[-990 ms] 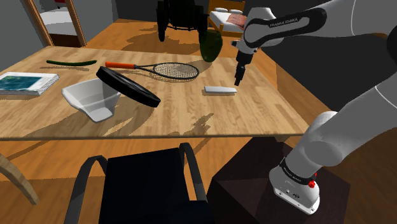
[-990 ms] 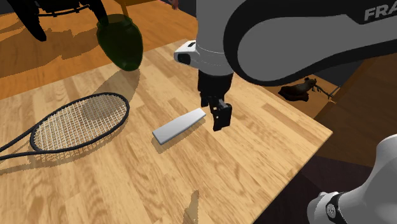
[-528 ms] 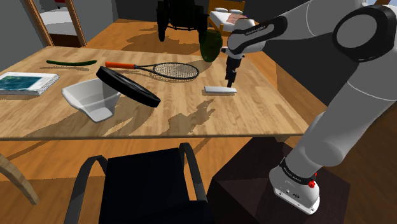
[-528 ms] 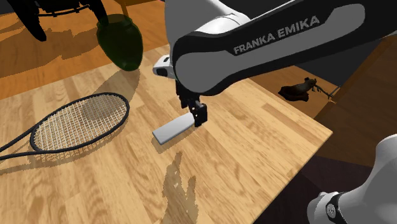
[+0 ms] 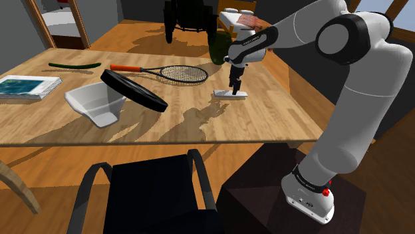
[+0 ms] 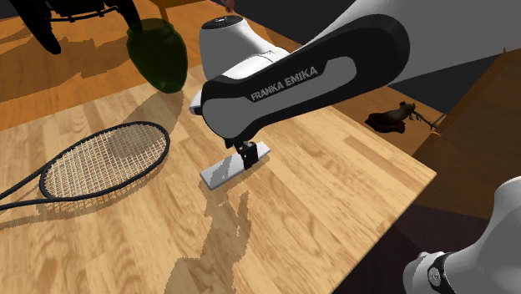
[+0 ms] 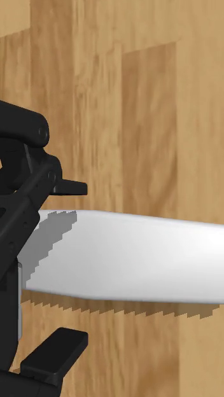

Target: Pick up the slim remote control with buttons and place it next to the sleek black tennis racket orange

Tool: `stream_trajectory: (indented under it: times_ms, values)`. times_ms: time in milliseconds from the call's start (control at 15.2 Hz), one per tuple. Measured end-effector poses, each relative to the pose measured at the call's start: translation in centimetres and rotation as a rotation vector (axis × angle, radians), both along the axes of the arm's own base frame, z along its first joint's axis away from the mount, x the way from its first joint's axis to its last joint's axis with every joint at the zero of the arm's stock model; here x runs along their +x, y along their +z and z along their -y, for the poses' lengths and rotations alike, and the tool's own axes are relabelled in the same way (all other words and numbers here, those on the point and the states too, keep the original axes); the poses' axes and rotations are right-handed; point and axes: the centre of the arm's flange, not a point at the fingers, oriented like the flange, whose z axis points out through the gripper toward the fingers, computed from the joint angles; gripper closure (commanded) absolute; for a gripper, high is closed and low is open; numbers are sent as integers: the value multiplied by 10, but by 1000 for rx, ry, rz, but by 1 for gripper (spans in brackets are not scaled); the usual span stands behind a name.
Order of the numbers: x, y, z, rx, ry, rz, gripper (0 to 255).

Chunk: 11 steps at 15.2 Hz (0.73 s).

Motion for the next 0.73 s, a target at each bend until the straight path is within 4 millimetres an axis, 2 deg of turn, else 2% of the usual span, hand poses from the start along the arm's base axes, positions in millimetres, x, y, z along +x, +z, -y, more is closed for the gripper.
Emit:
stream_trajectory:
  times_ms: [330,660,726]
  values:
    - [1,-22,0,0,2,0,0]
    - [0,-24,-1,0,2,0,0]
    - [0,-25,-1,0,2,0,255]
